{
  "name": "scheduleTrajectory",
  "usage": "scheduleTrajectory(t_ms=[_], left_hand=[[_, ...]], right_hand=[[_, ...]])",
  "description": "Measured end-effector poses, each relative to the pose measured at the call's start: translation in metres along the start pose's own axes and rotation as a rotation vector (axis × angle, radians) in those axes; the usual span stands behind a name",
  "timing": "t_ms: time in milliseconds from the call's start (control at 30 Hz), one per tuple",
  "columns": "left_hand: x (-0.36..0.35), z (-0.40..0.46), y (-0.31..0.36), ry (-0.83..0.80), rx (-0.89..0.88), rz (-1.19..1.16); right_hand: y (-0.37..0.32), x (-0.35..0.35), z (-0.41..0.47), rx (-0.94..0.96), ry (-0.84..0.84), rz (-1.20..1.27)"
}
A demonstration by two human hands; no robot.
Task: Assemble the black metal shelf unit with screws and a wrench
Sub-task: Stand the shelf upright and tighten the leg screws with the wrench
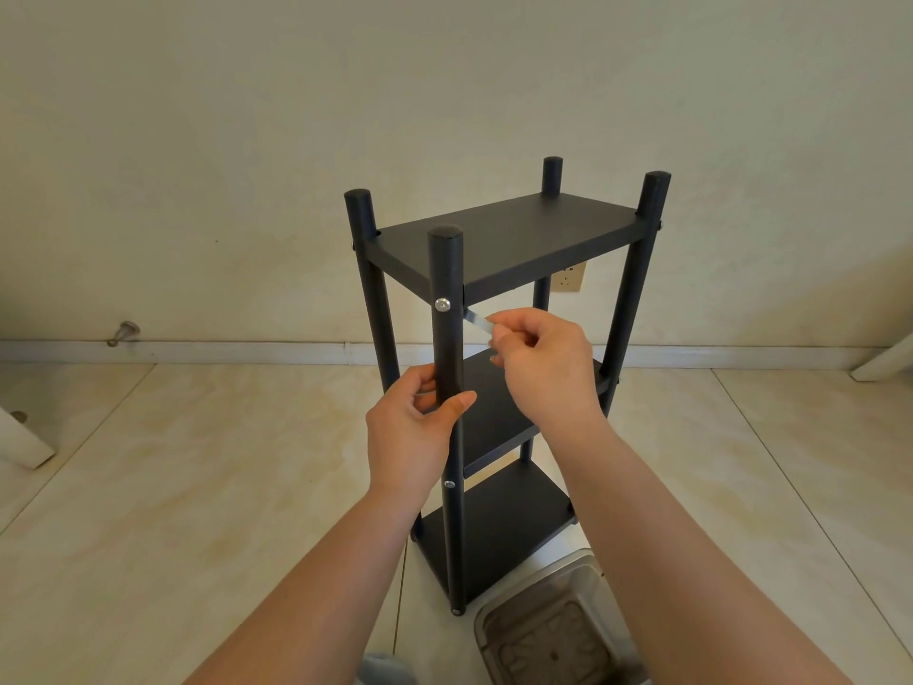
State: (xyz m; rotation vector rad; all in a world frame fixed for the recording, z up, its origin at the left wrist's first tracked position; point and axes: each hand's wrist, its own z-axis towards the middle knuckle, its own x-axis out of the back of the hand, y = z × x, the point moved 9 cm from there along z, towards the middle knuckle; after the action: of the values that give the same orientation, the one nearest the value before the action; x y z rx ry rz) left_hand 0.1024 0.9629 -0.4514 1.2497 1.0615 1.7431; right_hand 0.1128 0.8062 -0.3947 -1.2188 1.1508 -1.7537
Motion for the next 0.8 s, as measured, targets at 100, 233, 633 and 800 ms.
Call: scheduleTrajectory(t_ms=[100,233,633,800], left_hand=[[0.0,0.0,0.001,-0.003,-0.006,0.007],[-0.003,-0.001,0.003,-0.019,-0.021,0.011],[0.001,0.0,-0.005,-0.057,-0.022,0.047],[0.006,0.003,-0.02,-0.074,0.046,0.072]], right_hand=[[-0.001,-0.009,-0.004,0.039,-0.065,-0.094],[-0.007,-0.015,-0.006,0.095,-0.074,-0.251],[0.068,0.024,0.022,-0.378,0.021,0.169],[0.049,0.024,0.03,-0.332,-0.016,0.953]])
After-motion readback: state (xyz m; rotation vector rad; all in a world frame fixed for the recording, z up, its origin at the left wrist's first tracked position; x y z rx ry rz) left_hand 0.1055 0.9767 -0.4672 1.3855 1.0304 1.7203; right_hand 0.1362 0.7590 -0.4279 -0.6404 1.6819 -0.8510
